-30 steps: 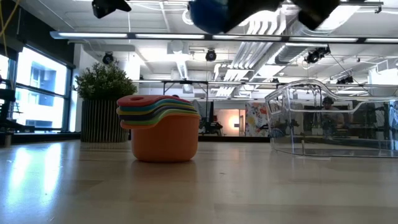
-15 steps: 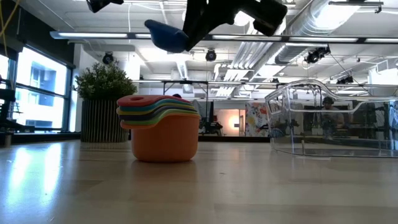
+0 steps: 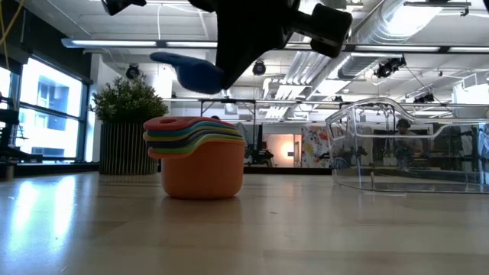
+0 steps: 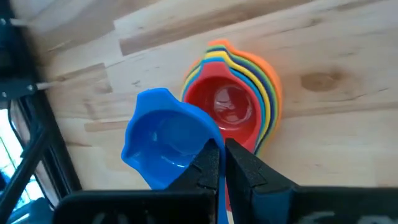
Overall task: Nest measuring cups in basket
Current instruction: Stack the blue measuring cup on top of the pink measuring cup
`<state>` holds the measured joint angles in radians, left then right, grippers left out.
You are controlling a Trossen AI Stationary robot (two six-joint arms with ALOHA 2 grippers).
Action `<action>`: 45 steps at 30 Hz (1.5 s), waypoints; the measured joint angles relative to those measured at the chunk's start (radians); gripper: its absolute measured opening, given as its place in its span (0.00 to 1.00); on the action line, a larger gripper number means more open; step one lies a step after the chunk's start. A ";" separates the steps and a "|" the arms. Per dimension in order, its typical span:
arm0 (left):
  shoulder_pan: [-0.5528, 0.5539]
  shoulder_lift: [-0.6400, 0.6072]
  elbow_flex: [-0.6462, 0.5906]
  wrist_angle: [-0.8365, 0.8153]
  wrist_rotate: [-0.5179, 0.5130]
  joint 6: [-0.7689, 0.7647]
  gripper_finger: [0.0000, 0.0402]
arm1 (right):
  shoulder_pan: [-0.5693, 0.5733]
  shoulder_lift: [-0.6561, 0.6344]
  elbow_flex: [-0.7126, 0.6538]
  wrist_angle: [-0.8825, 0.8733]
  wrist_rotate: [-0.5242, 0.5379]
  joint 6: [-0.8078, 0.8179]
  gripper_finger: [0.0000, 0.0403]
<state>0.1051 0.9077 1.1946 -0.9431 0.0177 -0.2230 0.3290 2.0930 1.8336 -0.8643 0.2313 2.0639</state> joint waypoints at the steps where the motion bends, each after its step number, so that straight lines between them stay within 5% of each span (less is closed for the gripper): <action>1: 0.000 0.000 0.000 -0.003 0.000 0.000 0.28 | 0.000 0.004 0.000 0.003 -0.005 0.004 0.00; 39: 0.000 0.001 0.000 -0.033 -0.004 0.018 0.28 | -0.015 0.069 -0.003 0.008 -0.079 0.028 0.00; 45: 0.000 0.001 0.000 -0.033 -0.004 0.018 0.28 | -0.015 0.069 -0.003 0.009 -0.084 0.002 0.09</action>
<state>0.1051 0.9085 1.1946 -0.9760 0.0139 -0.2047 0.3138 2.1624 1.8305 -0.8551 0.1471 2.0654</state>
